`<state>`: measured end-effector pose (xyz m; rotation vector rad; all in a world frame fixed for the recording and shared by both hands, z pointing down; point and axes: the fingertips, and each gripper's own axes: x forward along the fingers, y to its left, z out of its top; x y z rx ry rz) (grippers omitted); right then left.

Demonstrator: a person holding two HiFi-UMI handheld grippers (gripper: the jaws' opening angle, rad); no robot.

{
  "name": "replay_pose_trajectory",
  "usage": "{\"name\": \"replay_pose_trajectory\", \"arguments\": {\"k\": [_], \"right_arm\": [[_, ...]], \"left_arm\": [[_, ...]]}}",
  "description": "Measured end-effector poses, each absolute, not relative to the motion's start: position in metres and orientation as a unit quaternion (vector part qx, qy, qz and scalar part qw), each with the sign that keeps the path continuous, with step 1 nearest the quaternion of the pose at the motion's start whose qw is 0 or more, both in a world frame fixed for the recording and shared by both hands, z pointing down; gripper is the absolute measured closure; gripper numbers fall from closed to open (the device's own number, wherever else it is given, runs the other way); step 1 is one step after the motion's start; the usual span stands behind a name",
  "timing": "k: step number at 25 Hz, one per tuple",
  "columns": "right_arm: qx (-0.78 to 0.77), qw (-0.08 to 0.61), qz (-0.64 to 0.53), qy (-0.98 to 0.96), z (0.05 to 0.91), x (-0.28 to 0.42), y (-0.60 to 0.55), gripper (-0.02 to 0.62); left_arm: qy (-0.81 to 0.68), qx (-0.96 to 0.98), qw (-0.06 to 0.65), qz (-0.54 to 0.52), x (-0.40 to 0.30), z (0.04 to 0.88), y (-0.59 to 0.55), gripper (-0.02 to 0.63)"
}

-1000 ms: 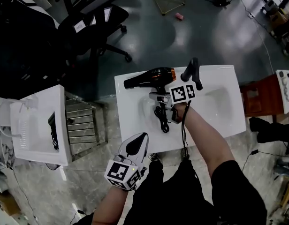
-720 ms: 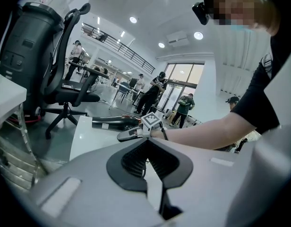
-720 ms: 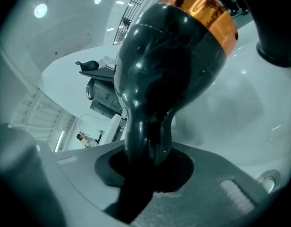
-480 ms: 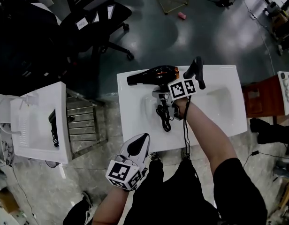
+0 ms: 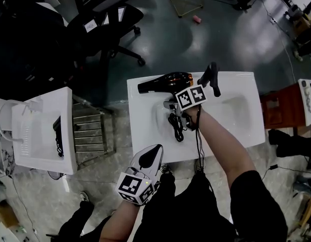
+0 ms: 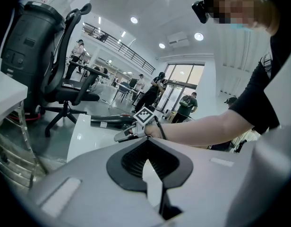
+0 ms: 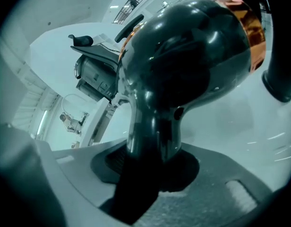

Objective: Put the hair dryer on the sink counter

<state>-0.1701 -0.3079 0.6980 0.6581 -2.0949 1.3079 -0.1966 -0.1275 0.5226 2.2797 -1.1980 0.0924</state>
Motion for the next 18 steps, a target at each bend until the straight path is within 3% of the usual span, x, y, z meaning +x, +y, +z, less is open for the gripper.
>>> {"name": "replay_pose_trajectory", "arguments": {"k": [6,18], "right_arm": [[0.261,0.303,0.477,-0.783,0.697,-0.166,-0.305,0.382],[0.329,0.328,0.429,-0.774,0.692,-0.145,-0.313,0.351]], "left_arm": [[-0.446,0.849,0.28,0.034,-0.196,0.522,-0.122,0.603],[-0.439,0.853,0.281,0.034,-0.191,0.523,-0.116,0.603]]}}
